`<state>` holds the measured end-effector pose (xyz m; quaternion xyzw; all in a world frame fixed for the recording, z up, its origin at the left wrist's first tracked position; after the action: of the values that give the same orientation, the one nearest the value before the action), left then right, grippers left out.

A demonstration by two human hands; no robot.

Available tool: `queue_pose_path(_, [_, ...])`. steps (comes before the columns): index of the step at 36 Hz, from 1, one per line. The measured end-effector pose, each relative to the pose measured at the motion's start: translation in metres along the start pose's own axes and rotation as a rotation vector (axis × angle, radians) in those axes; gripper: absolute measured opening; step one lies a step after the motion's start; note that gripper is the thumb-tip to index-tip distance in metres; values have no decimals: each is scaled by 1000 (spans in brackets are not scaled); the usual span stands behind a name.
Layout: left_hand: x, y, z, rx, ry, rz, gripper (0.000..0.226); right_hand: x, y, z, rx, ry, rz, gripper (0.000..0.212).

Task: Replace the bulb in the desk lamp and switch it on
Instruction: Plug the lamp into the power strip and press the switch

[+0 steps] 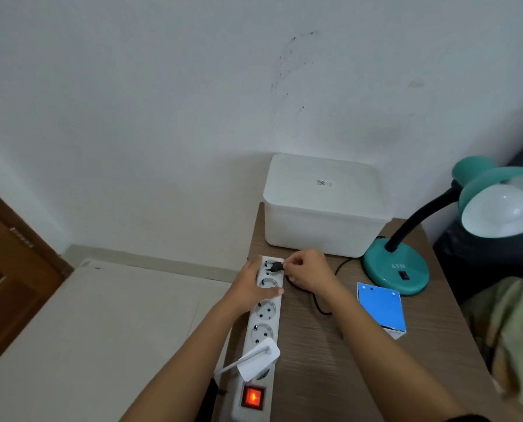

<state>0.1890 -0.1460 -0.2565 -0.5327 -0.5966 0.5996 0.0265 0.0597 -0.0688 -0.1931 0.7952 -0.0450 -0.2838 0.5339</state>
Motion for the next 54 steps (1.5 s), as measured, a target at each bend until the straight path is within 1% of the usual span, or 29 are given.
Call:
queue_pose_path(4, [1,1,0,0,-7,-25,105,1,-3,-3,-10,2,-42,18])
queue_pose_path(13, [1,3,1,-7,-5,-55,103,-1,-1,-2,-20,-67,-71,17])
queue_pose_path(17, [1,2,1,-10,-9,-71,103,2,4,2,-23,-79,-149,20])
queue_pose_path(19, [1,2,0,-9,-17,-75,98,5,8,3,-33,-72,-184,20])
queue_pose_path(22, [3,0,0,5,-13,-89,81,7,12,6,-56,-74,-209,21])
queue_pose_path(25, [2,-2,-1,8,-22,-85,88,8,15,8,-87,-91,-204,19])
queue_pose_path(29, [2,-3,-2,10,-13,-94,83,12,18,8,-158,-118,-153,17])
queue_pose_path(32, [1,-3,-3,15,-14,-104,90,14,18,7,-208,-148,-132,15])
queue_pose_path(35, [1,-1,-2,5,-15,-111,98,16,16,7,-210,-145,-105,16])
queue_pose_path(38, [2,-1,-1,12,-12,-104,95,16,16,10,-211,-149,-122,17])
queue_pose_path(41, [2,0,-2,15,-10,-94,99,15,16,13,-197,-137,-174,18])
queue_pose_path(43, [1,-2,-3,18,-12,-91,98,15,15,16,-172,-116,-224,18])
queue_pose_path(47, [0,-7,-5,38,-16,-109,87,16,15,17,-180,-126,-226,18])
queue_pose_path(51, [0,-5,-3,52,-25,-118,56,20,15,15,-206,-149,-161,17])
queue_pose_path(54, [0,-6,-3,75,-30,-141,54,26,13,14,-216,-153,-145,18])
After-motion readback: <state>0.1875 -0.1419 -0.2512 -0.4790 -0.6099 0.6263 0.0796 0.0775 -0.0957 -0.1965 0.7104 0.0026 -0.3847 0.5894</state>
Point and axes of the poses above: each hand's wrist, its own z-axis towards the middle knuckle, its own x-axis out of the palm, y = z × x, the point moved 5 cm from there along z, towards the middle knuckle, and after that the axes turned 8 degrees about z, right-handed, at the moved point
